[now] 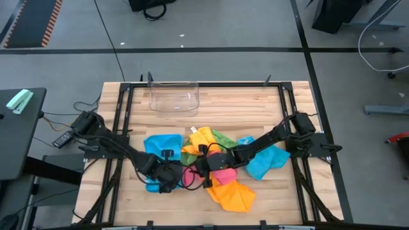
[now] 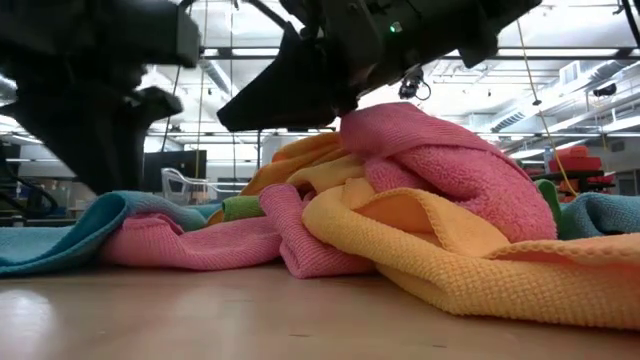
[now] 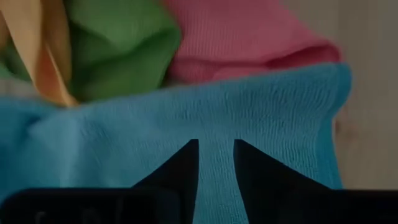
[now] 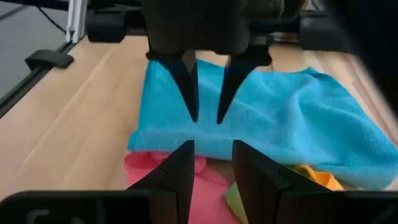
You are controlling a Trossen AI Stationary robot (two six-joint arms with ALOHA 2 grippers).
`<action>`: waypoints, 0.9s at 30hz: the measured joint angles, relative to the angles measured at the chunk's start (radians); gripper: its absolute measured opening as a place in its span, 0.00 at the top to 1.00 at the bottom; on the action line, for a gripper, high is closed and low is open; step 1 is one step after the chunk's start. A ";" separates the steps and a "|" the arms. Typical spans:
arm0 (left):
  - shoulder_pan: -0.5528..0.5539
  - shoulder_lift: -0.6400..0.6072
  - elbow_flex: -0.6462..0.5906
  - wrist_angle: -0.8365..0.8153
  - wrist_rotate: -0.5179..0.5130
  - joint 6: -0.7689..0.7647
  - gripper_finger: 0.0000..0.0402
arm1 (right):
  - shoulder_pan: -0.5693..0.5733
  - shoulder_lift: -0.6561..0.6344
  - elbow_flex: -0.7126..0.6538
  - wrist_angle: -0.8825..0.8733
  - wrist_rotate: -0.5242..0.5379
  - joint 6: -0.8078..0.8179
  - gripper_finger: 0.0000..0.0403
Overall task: Fold microfiber towels
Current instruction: Fold the left blue microfiber towel
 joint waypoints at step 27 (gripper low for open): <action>-0.354 -0.033 -0.154 0.122 0.206 -0.201 0.87 | -0.137 0.000 0.265 -0.223 -0.105 -0.084 0.71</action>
